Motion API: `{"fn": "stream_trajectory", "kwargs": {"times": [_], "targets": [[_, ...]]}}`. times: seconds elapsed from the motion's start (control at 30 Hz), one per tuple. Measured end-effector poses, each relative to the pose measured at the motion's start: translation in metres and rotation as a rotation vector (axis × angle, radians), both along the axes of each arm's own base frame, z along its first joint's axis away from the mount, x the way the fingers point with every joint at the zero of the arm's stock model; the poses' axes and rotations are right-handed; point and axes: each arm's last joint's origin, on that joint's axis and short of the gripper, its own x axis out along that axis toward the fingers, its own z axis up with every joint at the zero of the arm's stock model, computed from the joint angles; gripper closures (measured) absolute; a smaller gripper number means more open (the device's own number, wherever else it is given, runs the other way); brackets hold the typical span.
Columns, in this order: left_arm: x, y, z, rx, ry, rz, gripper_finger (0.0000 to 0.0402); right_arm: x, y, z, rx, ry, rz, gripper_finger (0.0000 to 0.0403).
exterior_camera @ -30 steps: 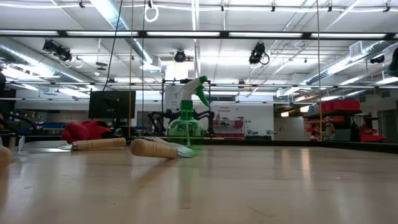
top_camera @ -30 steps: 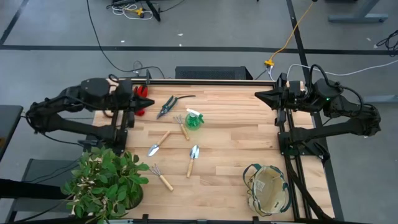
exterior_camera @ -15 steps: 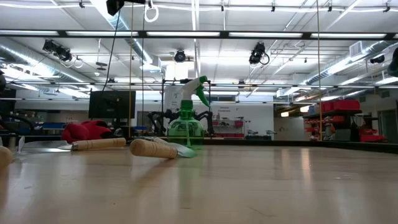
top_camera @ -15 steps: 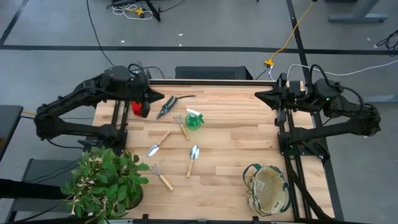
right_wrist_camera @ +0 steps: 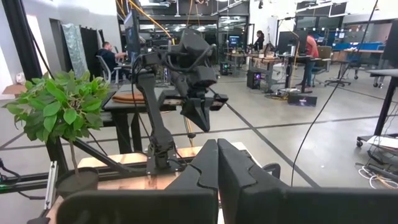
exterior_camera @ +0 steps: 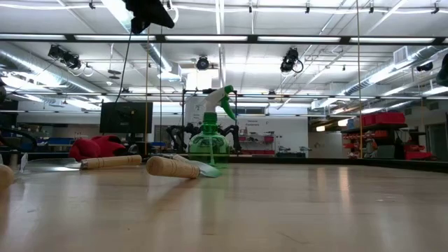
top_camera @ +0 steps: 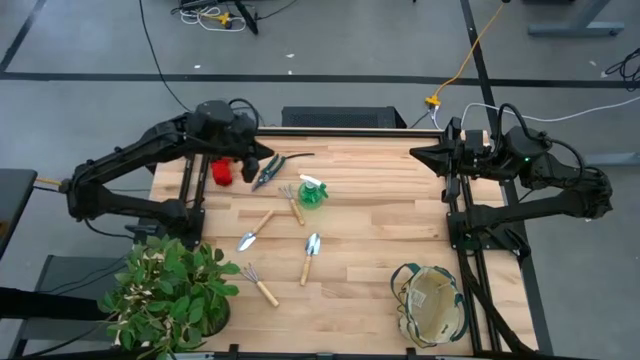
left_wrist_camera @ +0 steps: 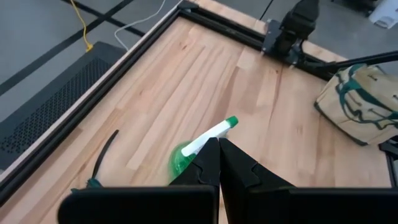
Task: Pick & Place Garden tools in Gardening bag
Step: Put the green spray bottle into the white gardening bag
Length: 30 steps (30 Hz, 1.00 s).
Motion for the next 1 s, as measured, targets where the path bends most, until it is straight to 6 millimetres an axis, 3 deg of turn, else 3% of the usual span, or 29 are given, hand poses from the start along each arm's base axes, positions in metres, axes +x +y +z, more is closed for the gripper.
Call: {"fn": "stream_trajectory", "kwargs": {"times": [0.47, 1.0], "targets": [[0.023, 0.012, -0.021, -0.042, 0.088, 0.007, 0.0399, 0.000, 0.000, -0.002, 0.000, 0.023, -0.001, 0.0403], [0.023, 0.014, -0.020, -0.038, 0.082, 0.014, 0.0399, 0.000, 0.000, -0.003, 0.000, 0.027, 0.000, 0.0403]]}}
